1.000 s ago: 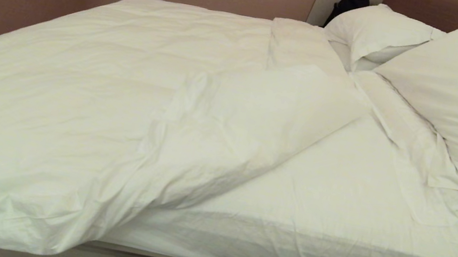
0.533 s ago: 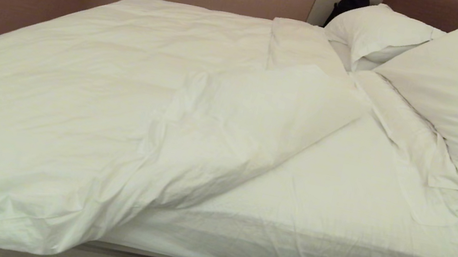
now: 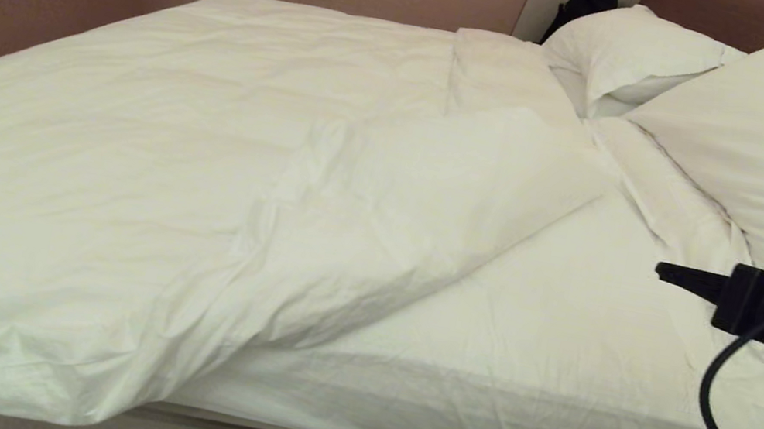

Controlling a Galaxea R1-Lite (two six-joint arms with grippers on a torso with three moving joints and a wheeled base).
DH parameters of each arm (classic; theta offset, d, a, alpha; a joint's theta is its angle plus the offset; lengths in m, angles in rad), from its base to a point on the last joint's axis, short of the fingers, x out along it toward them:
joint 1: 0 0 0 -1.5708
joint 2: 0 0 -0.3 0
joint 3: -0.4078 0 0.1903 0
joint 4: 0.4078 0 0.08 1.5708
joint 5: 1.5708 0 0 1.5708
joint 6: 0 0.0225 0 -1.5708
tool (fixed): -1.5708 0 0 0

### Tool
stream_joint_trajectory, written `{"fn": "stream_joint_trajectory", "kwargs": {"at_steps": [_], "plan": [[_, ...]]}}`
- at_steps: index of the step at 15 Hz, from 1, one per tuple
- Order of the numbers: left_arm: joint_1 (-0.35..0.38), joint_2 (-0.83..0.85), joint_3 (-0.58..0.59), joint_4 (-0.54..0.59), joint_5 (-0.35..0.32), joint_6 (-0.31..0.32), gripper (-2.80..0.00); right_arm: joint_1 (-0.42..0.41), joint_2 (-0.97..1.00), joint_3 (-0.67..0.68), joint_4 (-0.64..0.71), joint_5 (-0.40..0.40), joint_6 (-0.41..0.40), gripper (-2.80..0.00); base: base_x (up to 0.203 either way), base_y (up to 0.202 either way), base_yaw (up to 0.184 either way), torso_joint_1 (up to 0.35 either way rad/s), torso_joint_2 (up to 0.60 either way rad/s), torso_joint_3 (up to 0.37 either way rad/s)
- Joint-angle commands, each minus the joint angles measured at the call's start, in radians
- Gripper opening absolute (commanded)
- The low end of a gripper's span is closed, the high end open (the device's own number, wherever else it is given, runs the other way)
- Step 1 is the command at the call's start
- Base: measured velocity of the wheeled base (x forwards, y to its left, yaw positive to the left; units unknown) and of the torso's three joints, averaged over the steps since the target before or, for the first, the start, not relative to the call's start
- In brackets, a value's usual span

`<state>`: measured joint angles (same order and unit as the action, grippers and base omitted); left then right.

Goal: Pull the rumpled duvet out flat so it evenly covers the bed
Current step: Hold the folded corner of the quilt

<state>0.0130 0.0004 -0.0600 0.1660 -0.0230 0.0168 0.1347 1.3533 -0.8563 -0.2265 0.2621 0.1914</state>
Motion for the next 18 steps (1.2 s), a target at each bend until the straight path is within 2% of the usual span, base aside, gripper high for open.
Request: {"fn": "stream_joint_trajectory", "kwargs": {"at_steps": [1, 4, 7, 10, 12, 18], "plan": [[0.001, 0.000, 0.000, 0.001, 0.000, 0.000, -2.80, 0.035, 0.153, -0.067, -0.012, -0.004, 0.002, -2.80, 0.000, 0.000, 0.000, 0.000, 0.00, 0.000], [0.001, 0.000, 0.000, 0.001, 0.000, 0.000, -2.80, 0.065, 0.217, -0.120, -0.023, -0.011, 0.003, -2.80, 0.000, 0.000, 0.000, 0.000, 0.00, 0.000], [0.001, 0.000, 0.000, 0.001, 0.000, 0.000, -2.80, 0.128, 0.323, -0.176, -0.104, -0.015, -0.013, -2.80, 0.000, 0.000, 0.000, 0.000, 0.00, 0.000], [0.001, 0.000, 0.000, 0.001, 0.000, 0.000, -2.80, 0.210, 0.340, -0.215, -0.114, -0.034, -0.094, -2.80, 0.000, 0.000, 0.000, 0.000, 0.00, 0.000], [0.001, 0.000, 0.000, 0.001, 0.000, 0.000, -2.80, 0.291, 0.369, -0.252, -0.116, -0.098, -0.176, -2.80, 0.000, 0.000, 0.000, 0.000, 0.00, 0.000], [0.001, 0.000, 0.000, 0.001, 0.000, 0.000, -2.80, 0.333, 0.492, -0.311, -0.173, -0.151, -0.261, -2.80, 0.000, 0.000, 0.000, 0.000, 0.00, 0.000]]}}
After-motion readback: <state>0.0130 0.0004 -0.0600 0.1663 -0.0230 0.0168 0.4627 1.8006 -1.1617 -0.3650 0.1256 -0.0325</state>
